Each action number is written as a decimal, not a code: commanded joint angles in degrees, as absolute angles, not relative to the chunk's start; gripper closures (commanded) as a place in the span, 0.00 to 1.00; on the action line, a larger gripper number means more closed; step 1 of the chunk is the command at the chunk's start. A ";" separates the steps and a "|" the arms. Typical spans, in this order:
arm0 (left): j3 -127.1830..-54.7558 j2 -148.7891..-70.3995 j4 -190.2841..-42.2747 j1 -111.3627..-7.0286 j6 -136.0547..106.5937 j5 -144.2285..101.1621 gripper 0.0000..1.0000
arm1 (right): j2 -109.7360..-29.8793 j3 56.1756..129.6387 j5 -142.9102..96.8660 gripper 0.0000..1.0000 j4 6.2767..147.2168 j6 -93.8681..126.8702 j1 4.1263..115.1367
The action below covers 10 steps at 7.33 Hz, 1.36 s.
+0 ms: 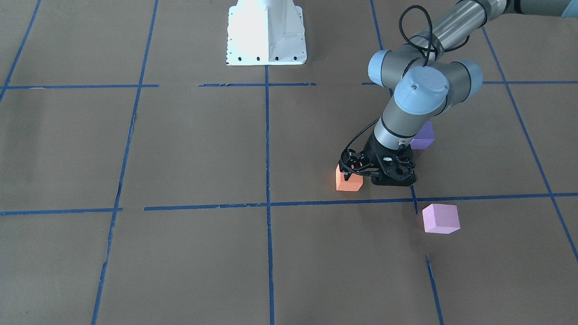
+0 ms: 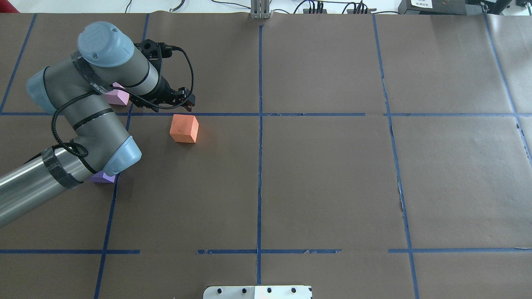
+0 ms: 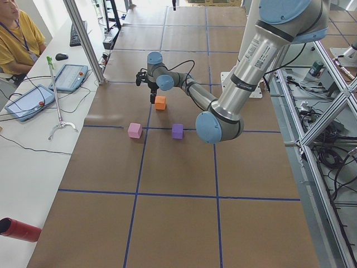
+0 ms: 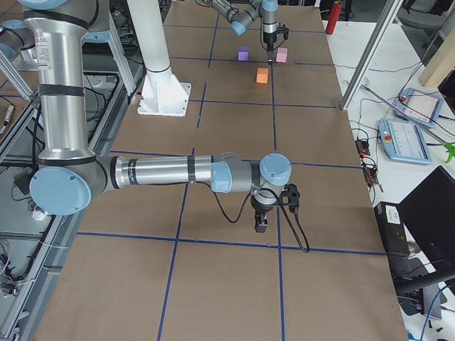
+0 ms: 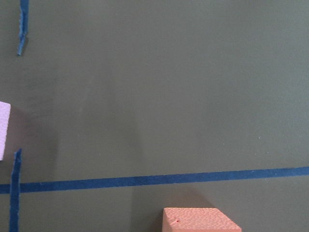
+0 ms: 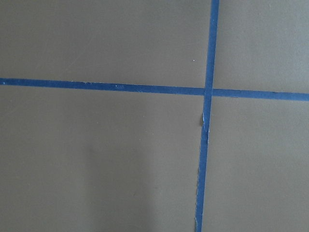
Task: Arrange blocks in a line
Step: 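Move the left gripper over the orange cube, then lower the left gripper and close it on the orange cube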
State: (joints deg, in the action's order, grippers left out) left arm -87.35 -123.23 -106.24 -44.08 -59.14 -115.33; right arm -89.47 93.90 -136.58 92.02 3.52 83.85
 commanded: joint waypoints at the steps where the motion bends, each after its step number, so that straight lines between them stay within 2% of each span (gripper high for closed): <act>1: -85.35 -123.57 -106.96 -41.58 -60.73 -113.03 0.00 | -89.47 93.95 -136.58 0.00 92.02 3.52 83.85; 4: -81.22 -123.22 -110.91 -39.90 -61.00 -112.94 0.01 | -89.47 93.96 -136.58 0.00 92.02 3.52 83.85; 5: -81.21 -123.40 -110.92 -39.90 -61.34 -112.94 0.25 | -89.47 93.96 -136.58 0.00 92.02 3.52 83.85; 6: -81.99 -123.57 -111.00 -40.51 -61.43 -113.37 0.88 | -89.47 93.96 -136.58 0.00 92.02 3.52 83.85; 8: -85.93 -121.48 -110.05 -43.31 -60.91 -114.43 0.88 | -89.47 93.96 -136.58 0.00 92.02 3.52 83.85; 10: -89.99 -113.76 -110.04 -47.79 -59.25 -119.17 0.88 | -89.47 93.96 -136.58 0.00 92.02 3.52 83.85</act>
State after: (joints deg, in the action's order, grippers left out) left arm -87.90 -117.58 -110.07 -44.91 -60.32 -117.17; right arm -89.47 93.96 -136.58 92.02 3.52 83.85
